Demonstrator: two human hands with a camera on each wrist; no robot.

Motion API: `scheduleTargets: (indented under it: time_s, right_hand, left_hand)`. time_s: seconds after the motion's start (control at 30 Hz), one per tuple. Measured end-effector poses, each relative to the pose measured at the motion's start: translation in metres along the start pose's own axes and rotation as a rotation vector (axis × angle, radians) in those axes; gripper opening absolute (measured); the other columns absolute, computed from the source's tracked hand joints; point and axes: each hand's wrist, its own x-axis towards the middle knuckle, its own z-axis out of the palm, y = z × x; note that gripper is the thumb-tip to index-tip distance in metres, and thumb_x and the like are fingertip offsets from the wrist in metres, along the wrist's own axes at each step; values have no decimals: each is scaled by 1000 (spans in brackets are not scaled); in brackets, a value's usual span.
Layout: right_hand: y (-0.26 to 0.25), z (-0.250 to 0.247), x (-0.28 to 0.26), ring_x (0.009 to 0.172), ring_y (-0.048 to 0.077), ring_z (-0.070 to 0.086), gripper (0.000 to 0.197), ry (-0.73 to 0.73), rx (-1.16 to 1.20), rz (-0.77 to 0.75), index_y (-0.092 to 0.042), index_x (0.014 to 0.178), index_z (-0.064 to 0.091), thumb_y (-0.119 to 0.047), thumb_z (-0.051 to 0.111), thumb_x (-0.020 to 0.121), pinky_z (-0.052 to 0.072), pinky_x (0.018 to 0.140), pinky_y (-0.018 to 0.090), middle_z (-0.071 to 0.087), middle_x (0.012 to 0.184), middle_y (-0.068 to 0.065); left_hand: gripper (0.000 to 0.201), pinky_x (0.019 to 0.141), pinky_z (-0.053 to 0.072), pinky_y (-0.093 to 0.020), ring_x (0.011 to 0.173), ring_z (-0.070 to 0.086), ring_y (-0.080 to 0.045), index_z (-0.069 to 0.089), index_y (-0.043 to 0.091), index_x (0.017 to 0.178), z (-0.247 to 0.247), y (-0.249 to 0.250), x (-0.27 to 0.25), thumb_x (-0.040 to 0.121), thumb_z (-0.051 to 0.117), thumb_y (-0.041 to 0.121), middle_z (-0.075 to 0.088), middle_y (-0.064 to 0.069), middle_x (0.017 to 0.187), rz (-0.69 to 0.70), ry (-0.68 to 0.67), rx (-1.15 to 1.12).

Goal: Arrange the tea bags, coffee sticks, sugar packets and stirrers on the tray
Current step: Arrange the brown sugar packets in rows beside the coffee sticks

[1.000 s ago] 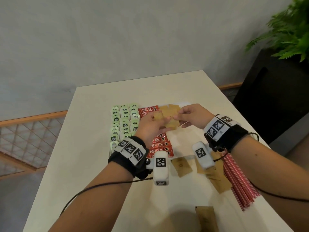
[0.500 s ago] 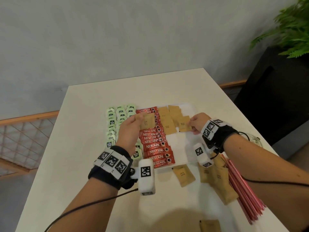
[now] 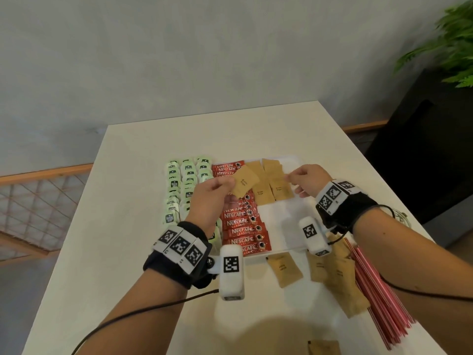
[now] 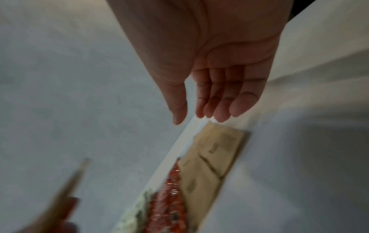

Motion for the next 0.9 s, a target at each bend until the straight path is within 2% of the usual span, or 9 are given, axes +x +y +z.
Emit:
scheduleTargets:
  time_s: [0.1, 0.2, 0.37, 0.43, 0.53, 0.6, 0.67, 0.77, 0.9]
  right_hand:
    - [-10, 0, -17, 68, 14, 61, 30, -172, 214, -55, -9, 98, 70, -38, 67, 88, 52, 63, 25, 67, 87, 5]
    - [-20, 4, -30, 67, 13, 61, 23, -290, 279, -94, -10, 92, 71, -32, 70, 87, 53, 64, 25, 68, 81, 2]
    - [-24, 6, -32, 61, 12, 63, 15, -260, 404, -159, -4, 89, 70, -18, 71, 86, 55, 61, 23, 68, 70, 4]
    - [-20, 7, -31, 59, 12, 63, 14, -211, 419, -164, -2, 92, 67, -16, 68, 89, 56, 58, 22, 65, 71, 5]
    - [-8, 11, -29, 61, 13, 64, 16, -141, 210, -157, -5, 83, 62, -18, 63, 93, 57, 61, 25, 64, 71, 4]
    - [2, 17, -28, 64, 14, 63, 17, -147, -1, -128, -7, 82, 60, -20, 62, 93, 56, 66, 29, 65, 72, 4]
    - [10, 25, -29, 67, 16, 63, 18, -177, -127, -101, -5, 86, 63, -21, 62, 93, 57, 71, 32, 68, 76, 8]
    - [12, 34, -31, 74, 22, 66, 22, -166, -210, -93, -4, 90, 67, -26, 66, 91, 58, 80, 39, 73, 85, 13]
    - [8, 40, -29, 69, 20, 63, 21, -121, -255, -64, -6, 96, 66, -25, 69, 89, 57, 77, 37, 70, 80, 11]
  left_hand:
    - [13, 66, 60, -25, 69, 68, -13, 67, 4, 104, 13, 0, 0, 96, 61, 12, 72, -13, 98, 8, 8, -24]
    - [6, 67, 56, -23, 76, 68, -14, 65, 9, 94, 31, 1, 0, 96, 61, 13, 73, -9, 98, 51, 1, -25]
    - [12, 86, 56, -37, 92, 70, -23, 64, 7, 96, 48, -4, 4, 94, 64, 19, 73, -9, 99, 127, 28, 58]
    - [14, 84, 54, -33, 91, 68, -18, 64, 6, 94, 47, -8, 4, 91, 67, 20, 71, -4, 95, 158, 32, 184]
    - [5, 81, 49, -28, 85, 61, -10, 61, 21, 89, 38, -11, 4, 91, 66, 19, 66, 10, 93, 272, 96, 573]
    - [8, 92, 41, -34, 89, 60, -8, 61, 31, 93, 33, -13, 5, 91, 63, 23, 65, 16, 94, 315, 160, 803]
    - [11, 99, 31, -39, 99, 58, -9, 62, 34, 97, 31, -14, 6, 89, 64, 27, 65, 18, 95, 336, 190, 924]
    - [20, 102, 29, -43, 112, 52, -15, 62, 35, 106, 32, -17, 7, 86, 67, 33, 64, 16, 107, 363, 165, 1071]
    - [30, 102, 29, -42, 118, 46, -20, 59, 35, 113, 35, -22, 12, 85, 68, 39, 59, 11, 119, 347, 74, 1210]
